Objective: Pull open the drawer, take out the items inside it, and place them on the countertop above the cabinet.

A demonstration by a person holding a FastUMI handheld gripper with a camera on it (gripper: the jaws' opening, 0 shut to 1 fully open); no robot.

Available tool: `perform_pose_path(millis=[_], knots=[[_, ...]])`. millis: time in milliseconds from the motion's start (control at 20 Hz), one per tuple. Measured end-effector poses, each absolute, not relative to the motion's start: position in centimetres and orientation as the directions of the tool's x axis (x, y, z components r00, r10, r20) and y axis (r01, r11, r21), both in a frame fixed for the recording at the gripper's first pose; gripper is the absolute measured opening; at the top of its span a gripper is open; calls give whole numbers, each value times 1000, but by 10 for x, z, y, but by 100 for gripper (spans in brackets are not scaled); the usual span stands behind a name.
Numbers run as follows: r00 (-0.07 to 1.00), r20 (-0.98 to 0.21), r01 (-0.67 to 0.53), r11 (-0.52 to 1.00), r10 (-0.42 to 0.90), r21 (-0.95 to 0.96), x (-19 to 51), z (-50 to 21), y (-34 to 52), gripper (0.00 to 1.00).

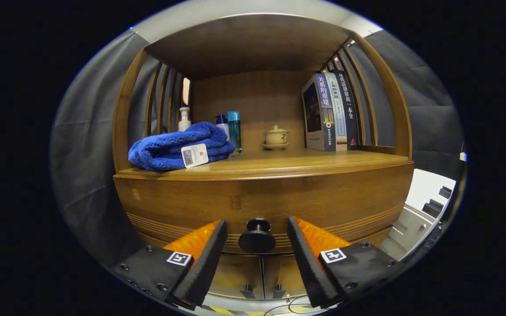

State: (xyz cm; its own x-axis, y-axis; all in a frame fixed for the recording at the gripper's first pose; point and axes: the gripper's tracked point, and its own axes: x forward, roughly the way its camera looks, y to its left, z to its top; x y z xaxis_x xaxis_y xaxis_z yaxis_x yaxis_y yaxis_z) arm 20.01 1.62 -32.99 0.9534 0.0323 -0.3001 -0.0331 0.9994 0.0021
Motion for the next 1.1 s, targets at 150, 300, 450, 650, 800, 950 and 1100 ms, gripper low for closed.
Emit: perform_pose_path(millis=[150,300,450,650,800,950,1100], knots=[[947,-320,-15,1000,21,19,207,-337,17,70],[947,-321,0,1000,1,2,204,-338,14,58],[941,-338,-5,1000,13,24,207,-340,13,46],[935,-354,-26,1000,29,11,198,-340,13,39],[933,-359,-26,1000,25,2,178,-337,13,39],[931,-363,-30,999,35,19,152,-331,14,39],[929,-369,-36,999,42,21,128,-327,14,39]])
